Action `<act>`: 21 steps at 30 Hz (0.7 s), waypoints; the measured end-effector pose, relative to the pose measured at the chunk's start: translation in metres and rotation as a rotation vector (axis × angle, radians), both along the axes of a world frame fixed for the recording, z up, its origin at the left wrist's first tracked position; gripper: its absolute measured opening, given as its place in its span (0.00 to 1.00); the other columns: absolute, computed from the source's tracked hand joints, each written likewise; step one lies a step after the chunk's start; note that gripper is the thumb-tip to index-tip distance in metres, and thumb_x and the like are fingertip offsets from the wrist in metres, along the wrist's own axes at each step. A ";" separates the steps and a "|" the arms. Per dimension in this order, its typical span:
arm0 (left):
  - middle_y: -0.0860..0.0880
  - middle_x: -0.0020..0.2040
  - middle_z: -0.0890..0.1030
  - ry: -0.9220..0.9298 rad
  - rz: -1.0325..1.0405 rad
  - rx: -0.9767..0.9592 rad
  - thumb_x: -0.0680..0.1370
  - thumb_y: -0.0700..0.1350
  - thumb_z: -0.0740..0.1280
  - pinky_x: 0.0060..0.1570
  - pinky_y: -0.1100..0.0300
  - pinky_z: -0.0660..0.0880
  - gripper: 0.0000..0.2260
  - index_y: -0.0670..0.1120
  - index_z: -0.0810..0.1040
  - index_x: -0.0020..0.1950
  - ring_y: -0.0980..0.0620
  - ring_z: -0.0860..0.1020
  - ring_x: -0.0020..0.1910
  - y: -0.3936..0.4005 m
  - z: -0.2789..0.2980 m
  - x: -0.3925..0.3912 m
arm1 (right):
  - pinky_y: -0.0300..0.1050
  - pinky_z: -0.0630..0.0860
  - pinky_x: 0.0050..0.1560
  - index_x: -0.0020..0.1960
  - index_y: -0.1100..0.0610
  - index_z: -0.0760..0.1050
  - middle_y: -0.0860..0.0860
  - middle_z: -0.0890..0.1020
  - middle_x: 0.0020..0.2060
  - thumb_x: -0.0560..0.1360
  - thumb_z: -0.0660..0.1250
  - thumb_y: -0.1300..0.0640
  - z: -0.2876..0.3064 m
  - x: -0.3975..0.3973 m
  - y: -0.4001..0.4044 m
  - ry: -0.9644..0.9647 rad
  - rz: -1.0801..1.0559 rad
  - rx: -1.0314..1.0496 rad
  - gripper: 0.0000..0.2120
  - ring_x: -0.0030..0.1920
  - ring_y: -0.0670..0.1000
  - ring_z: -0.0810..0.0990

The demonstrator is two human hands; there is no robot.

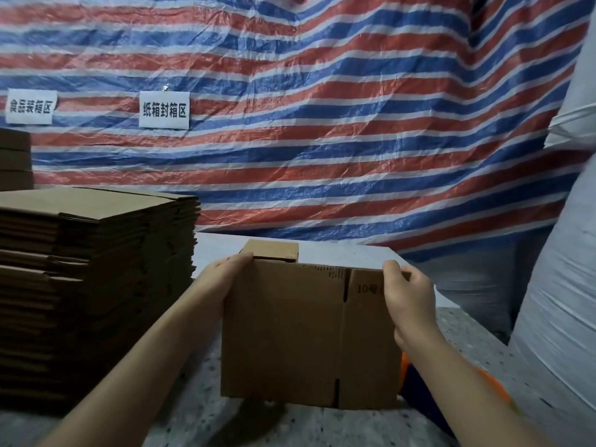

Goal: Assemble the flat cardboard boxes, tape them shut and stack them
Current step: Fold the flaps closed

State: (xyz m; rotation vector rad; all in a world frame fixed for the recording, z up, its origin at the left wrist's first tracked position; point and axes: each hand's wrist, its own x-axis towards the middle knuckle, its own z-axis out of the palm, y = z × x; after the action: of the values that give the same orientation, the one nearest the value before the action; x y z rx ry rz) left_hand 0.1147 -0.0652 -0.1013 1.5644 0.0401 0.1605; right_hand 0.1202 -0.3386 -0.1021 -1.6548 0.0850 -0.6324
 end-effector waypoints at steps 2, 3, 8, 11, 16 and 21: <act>0.47 0.39 0.86 0.024 0.084 -0.037 0.76 0.57 0.68 0.44 0.52 0.75 0.15 0.47 0.82 0.52 0.46 0.84 0.44 -0.006 0.002 0.005 | 0.48 0.67 0.33 0.35 0.57 0.67 0.55 0.70 0.30 0.80 0.61 0.51 0.000 0.004 0.000 -0.001 0.010 0.009 0.17 0.33 0.53 0.70; 0.47 0.37 0.85 0.035 0.102 -0.042 0.76 0.56 0.68 0.43 0.52 0.75 0.14 0.46 0.82 0.51 0.46 0.83 0.43 -0.008 0.005 0.005 | 0.48 0.67 0.34 0.35 0.57 0.67 0.55 0.71 0.31 0.80 0.61 0.51 0.000 0.005 0.000 -0.001 0.015 0.018 0.17 0.34 0.54 0.71; 0.45 0.36 0.84 0.040 0.055 0.030 0.75 0.52 0.68 0.36 0.58 0.74 0.11 0.45 0.83 0.47 0.51 0.83 0.34 -0.001 0.015 0.003 | 0.53 0.71 0.39 0.41 0.60 0.73 0.58 0.75 0.35 0.80 0.61 0.49 -0.002 0.007 -0.004 0.008 0.064 0.039 0.16 0.37 0.57 0.74; 0.44 0.42 0.84 0.098 0.078 0.027 0.74 0.52 0.66 0.38 0.56 0.72 0.12 0.47 0.83 0.49 0.49 0.82 0.41 -0.007 0.017 0.003 | 0.51 0.72 0.39 0.40 0.58 0.73 0.55 0.75 0.32 0.80 0.61 0.48 -0.003 0.008 -0.008 0.037 0.096 0.037 0.16 0.36 0.55 0.75; 0.44 0.60 0.80 0.132 -0.010 0.040 0.80 0.47 0.60 0.50 0.59 0.71 0.19 0.42 0.77 0.68 0.45 0.76 0.61 -0.010 0.028 0.008 | 0.48 0.71 0.35 0.40 0.55 0.73 0.52 0.74 0.29 0.79 0.61 0.49 -0.001 0.010 -0.013 0.050 0.172 0.049 0.13 0.32 0.52 0.75; 0.44 0.57 0.82 0.103 -0.008 -0.036 0.81 0.41 0.57 0.43 0.60 0.74 0.15 0.48 0.81 0.60 0.49 0.79 0.50 -0.019 0.031 0.005 | 0.47 0.68 0.37 0.46 0.55 0.75 0.55 0.74 0.33 0.80 0.58 0.50 0.007 0.004 -0.015 0.084 0.321 0.021 0.11 0.32 0.47 0.75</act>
State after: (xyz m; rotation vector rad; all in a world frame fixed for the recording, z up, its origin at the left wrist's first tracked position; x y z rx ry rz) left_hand 0.1196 -0.0842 -0.0706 1.5356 0.1169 0.0722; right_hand 0.1239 -0.3539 -0.0947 -1.6298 -0.1115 -0.3179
